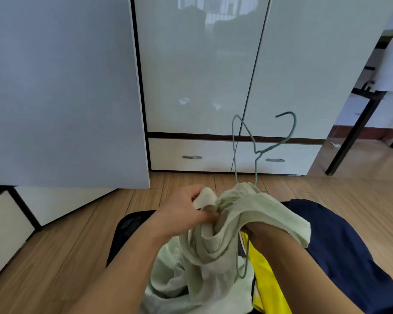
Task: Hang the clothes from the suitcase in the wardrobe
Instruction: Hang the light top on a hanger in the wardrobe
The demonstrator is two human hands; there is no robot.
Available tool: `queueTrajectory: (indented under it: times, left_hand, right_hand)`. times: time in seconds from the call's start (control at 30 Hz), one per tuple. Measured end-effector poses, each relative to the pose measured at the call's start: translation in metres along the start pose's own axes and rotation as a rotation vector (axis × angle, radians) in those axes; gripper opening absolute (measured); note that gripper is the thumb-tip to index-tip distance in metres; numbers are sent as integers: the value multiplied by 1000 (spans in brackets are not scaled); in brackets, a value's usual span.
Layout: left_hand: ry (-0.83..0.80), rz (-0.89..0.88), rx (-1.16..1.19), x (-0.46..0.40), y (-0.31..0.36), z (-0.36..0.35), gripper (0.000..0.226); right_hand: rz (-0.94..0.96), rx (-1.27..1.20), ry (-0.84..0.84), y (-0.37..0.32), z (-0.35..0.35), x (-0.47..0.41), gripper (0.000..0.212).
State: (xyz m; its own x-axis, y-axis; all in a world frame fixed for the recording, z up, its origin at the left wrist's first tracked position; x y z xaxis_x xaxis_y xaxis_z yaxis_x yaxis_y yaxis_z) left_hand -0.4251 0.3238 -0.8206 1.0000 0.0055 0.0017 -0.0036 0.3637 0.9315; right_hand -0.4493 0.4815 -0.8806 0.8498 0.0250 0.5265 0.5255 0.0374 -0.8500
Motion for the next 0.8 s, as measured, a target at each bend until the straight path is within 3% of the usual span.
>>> queueTrajectory:
  times: [0.07,0.13,0.2,0.3,0.37,0.4,0.43,0.5,0.57,0.63,0.8]
  left_hand:
    - [149,30,16,-4,-5,9,8]
    - [340,124,34,-6,-16,27,16]
    - [509,150,-178,-6,-27,49,34]
    - [578,173,-378,-5,-42,66,50]
    - [572,216,-302,-3,-49,65,53]
    - [539,251,-98,-4,-52,61,49]
    - [462,295,180,-5,-52,53,41]
    - [262,365,581,-7,-45,37,27]
    - [176,388,662,-8,-44,32,28]
    - [231,443,677,-9,-52,34,34]
    - [457,485,787,-8,-77,54,23]
  right_hand:
    - [8,-59,94,3,5,-12,41]
    - [0,-24,147,7,16,-9,42]
    - [-22,17,223,18,40,-15,40]
    - [49,47,438,10,84,-17,24]
    - [168,32,541,-7,105,-21,9]
    - [269,-123,520,-19,109,-18,22]
    - [332,-230,378,-29,105,-12,30]
    - [410,-153,118,-46,89,12,32]
    - [405,249,-144,-48,71,25,24]
    - [322,594,-257,-38,68,25,19]
    - [122,730,-237,-13,90,12,14]
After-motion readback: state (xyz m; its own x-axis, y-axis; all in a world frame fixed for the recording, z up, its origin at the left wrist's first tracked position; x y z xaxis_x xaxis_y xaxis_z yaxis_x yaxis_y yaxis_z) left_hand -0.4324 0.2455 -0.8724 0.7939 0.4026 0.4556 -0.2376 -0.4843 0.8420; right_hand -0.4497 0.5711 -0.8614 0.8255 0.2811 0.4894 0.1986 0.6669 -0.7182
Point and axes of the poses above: each hand's wrist, its own x-axis away from the middle knuckle, its own z-axis out of the back of the hand, y = z × x, the point moved 5 cm from there along -x, towards the middle knuckle, and after that the axes turned 9 degrees about y, right-handed, at the moved point
